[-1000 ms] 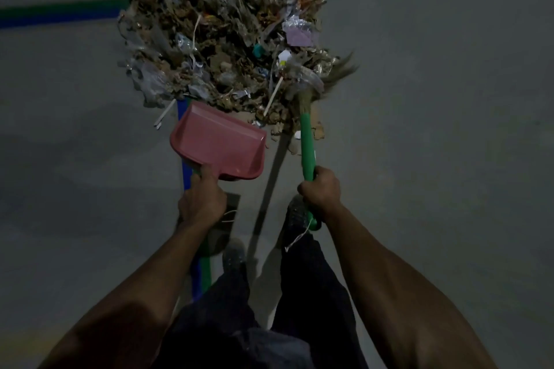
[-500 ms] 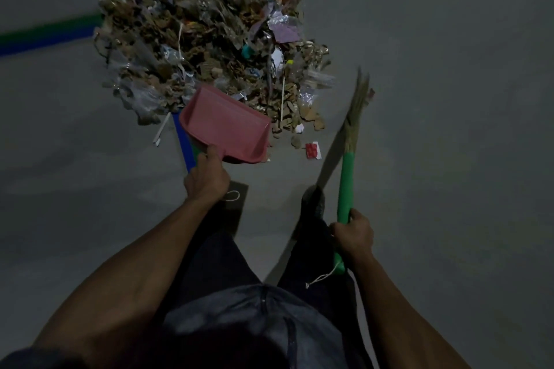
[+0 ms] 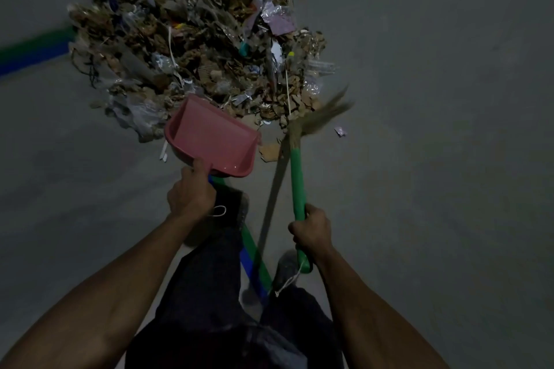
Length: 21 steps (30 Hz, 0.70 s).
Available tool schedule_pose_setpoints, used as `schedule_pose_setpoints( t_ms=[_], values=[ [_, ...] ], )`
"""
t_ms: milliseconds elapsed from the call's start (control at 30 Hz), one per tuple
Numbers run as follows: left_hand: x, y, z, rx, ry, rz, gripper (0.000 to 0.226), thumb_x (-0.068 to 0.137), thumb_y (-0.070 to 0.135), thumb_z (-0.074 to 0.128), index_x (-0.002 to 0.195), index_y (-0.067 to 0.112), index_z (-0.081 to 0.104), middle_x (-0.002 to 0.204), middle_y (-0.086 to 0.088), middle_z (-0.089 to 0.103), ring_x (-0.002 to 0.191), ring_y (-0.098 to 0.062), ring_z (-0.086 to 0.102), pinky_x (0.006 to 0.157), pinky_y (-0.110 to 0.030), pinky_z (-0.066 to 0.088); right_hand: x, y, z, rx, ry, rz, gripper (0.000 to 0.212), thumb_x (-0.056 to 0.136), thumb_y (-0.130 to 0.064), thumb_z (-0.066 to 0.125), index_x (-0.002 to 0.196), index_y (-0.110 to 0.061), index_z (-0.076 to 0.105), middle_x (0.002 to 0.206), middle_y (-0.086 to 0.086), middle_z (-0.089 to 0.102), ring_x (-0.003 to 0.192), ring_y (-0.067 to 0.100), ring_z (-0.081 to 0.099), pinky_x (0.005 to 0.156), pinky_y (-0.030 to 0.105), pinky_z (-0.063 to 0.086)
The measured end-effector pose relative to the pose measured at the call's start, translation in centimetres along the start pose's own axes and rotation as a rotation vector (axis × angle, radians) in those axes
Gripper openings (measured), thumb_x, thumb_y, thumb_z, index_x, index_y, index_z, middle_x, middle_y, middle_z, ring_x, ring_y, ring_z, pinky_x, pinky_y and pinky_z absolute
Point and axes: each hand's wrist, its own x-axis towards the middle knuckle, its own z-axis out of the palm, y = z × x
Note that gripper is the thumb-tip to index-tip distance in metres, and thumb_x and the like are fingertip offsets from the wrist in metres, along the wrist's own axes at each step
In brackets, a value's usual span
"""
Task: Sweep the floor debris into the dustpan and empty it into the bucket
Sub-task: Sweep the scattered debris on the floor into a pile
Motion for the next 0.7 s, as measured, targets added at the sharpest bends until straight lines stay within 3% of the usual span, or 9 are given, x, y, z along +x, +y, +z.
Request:
schedule_pose_setpoints(
  t_ms=[167, 433, 567, 633, 700],
  values=[
    [-0.6, -0.9, -0.4, 0.008, -0.017, 0.022, 0.031, 0.094, 0.015, 0.043, 0.123, 0.017, 0.033, 0.112, -0.019, 0.047, 0.092, -0.038, 0.055, 0.073, -0.043, 0.042, -0.8, -0.7, 0.6, 0.032, 0.063, -0.041, 0.037, 0.074, -0.004, 0.062, 0.11, -0.01, 0.058, 0.081, 0.017, 0.067, 0.068, 0.032, 0.068, 0.058, 0.048, 0.059],
    [-1.4, 0.0, -1.9, 0.037, -0.035, 0.068, 0.035, 0.094, 0.014, 0.042, 0.127, 0.013, 0.033, 0.118, -0.022, 0.046, 0.097, -0.04, 0.055, 0.076, -0.045, 0.043, -5.0, 5.6, 0.3, 0.189, 0.264, 0.034, 0.034, 0.075, -0.001, 0.061, 0.108, -0.005, 0.056, 0.077, 0.022, 0.063, 0.068, 0.04, 0.064, 0.057, 0.052, 0.056],
    [-1.3, -0.4, -2.0, 0.041, -0.024, 0.062, 0.039, 0.094, 0.014, 0.04, 0.132, 0.013, 0.032, 0.121, -0.022, 0.047, 0.101, -0.04, 0.054, 0.082, -0.047, 0.046, -2.5, 5.5, -1.0, 0.26, 0.276, 0.111, 0.028, 0.077, -0.001, 0.062, 0.097, -0.016, 0.05, 0.077, 0.02, 0.063, 0.064, 0.035, 0.064, 0.055, 0.045, 0.058],
    [-1.0, -0.7, -1.7, 0.037, -0.015, 0.05, 0.04, 0.095, 0.014, 0.04, 0.135, 0.014, 0.032, 0.122, -0.022, 0.047, 0.101, -0.04, 0.055, 0.081, -0.046, 0.045, 0.1, 4.4, -1.9, 0.272, 0.265, 0.116, 0.025, 0.076, 0.0, 0.063, 0.095, -0.013, 0.052, 0.072, 0.016, 0.062, 0.056, 0.028, 0.062, 0.052, 0.04, 0.057],
    [-0.4, -1.0, -1.4, 0.032, -0.002, 0.032, 0.042, 0.095, 0.014, 0.041, 0.136, 0.015, 0.031, 0.122, -0.02, 0.047, 0.1, -0.039, 0.055, 0.077, -0.043, 0.042, 2.9, 2.7, -2.3, 0.218, 0.218, 0.091, 0.022, 0.076, 0.0, 0.064, 0.093, -0.01, 0.054, 0.074, 0.016, 0.063, 0.058, 0.03, 0.063, 0.056, 0.043, 0.059]
  ],
)
